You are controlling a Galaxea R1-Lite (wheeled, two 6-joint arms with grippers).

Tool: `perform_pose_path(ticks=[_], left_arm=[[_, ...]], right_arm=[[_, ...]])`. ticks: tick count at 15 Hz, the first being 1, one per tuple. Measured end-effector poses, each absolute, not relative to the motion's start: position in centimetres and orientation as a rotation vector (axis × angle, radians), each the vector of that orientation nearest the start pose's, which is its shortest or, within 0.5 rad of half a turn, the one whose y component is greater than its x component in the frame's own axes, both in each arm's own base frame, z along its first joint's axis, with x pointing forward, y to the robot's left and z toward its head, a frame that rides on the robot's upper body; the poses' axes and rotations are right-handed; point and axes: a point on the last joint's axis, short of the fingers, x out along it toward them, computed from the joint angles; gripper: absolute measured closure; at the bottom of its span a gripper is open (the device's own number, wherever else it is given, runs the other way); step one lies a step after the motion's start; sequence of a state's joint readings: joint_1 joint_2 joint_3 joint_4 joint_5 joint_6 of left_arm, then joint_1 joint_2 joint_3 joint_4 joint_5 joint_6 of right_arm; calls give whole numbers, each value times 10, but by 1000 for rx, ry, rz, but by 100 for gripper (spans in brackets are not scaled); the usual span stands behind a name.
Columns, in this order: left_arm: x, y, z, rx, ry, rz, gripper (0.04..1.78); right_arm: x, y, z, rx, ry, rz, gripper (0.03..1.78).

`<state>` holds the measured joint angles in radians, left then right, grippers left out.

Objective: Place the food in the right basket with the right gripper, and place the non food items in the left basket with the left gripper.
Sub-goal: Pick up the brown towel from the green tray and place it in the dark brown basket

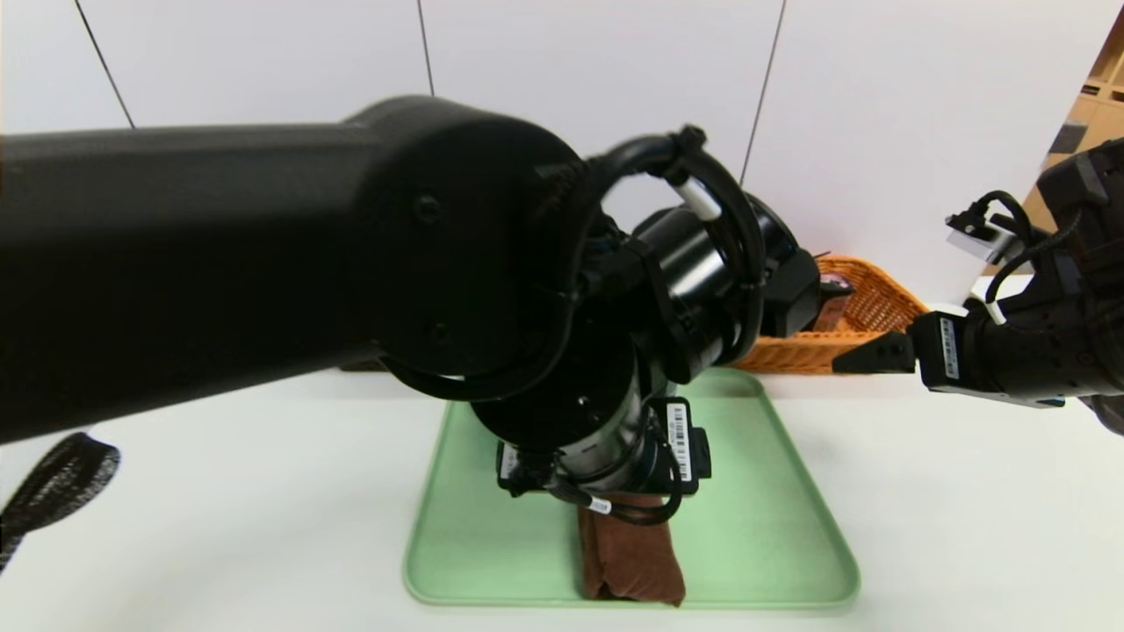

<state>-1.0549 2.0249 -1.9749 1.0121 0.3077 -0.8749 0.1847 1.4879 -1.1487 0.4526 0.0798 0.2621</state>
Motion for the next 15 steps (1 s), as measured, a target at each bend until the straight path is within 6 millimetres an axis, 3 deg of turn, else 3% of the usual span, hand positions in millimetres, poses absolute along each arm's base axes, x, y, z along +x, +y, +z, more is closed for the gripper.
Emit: perform_pose_path(ticks=[5, 11, 15], left_arm=[[196, -334, 209, -56, 1061, -215, 14], [207, -350, 184, -46, 1079, -210, 13], [212, -352, 172, -27, 1102, -190, 70]], right_arm=[[230, 45, 236, 202, 831, 147, 11], [230, 45, 235, 200, 833, 149, 11], [230, 45, 235, 200, 836, 153, 11]])
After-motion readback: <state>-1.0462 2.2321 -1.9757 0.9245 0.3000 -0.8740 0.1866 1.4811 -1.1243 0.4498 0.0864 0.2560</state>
